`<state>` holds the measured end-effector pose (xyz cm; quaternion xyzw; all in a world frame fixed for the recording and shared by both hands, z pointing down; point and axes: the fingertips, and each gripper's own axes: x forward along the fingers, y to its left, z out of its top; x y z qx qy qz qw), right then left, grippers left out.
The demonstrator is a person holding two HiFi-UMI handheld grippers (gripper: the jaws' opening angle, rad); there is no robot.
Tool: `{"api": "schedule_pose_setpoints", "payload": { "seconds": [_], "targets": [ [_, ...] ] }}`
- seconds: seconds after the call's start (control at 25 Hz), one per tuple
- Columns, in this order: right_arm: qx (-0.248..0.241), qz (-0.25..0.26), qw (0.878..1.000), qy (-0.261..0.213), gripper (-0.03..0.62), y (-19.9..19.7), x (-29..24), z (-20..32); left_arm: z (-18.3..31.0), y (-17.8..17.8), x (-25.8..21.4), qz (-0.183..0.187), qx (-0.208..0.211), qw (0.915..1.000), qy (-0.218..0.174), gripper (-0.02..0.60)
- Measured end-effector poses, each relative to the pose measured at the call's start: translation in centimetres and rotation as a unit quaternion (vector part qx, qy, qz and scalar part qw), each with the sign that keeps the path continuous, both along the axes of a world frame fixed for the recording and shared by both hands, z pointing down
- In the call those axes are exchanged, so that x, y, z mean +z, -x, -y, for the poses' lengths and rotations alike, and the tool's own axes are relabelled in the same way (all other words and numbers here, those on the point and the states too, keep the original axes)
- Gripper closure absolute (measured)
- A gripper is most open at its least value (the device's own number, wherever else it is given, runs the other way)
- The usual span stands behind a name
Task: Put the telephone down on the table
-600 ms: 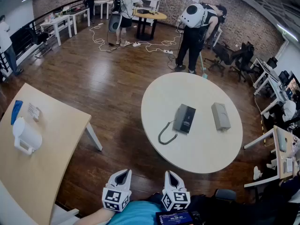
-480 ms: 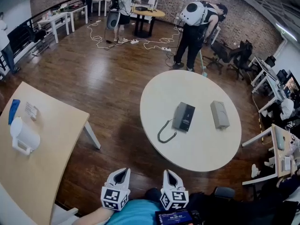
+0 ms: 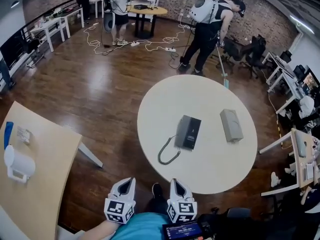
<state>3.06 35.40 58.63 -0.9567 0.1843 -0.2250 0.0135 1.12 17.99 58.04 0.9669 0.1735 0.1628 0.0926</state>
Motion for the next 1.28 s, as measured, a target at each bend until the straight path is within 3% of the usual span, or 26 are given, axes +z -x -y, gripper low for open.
{"api": "schedule_pose_setpoints", "payload": {
  "seconds": [0.2,0.44,0.72,0.92,1.12,1.28],
  "targets": [
    [0.003,-0.031,0.999,0.008,0.602,-7.0,-2.1,-3.2,-3.3,-7.4,-3.4,-0.031,0.014,0.9993,-0.016,0.566],
    [-0.016,-0.02,1.0,-0.002,0.577,-13.6,-0.7,-6.9,-8.4,-15.3,-4.2,-0.043,0.027,0.9976,-0.046,0.566],
    [-0.015,0.017,0.999,-0.022,0.538,-19.3,1.8,-11.5,-11.3,-20.6,-2.5,-0.02,0.021,0.9967,-0.075,0.566],
    [-0.049,0.057,0.995,-0.062,0.5,-22.6,4.4,-12.5,-12.6,-23.5,-0.7,-0.015,0.053,0.9938,-0.096,0.566],
    [-0.106,0.122,0.98,-0.118,0.419,-25.6,7.3,-13.5,-14.5,-26.0,1.2,-0.002,0.088,0.9905,-0.105,0.551],
    [-0.146,0.199,0.949,-0.195,0.352,-27.3,10.2,-14.0,-15.2,-27.9,3.0,0.012,0.084,0.9905,-0.108,0.538]
  ]
}}
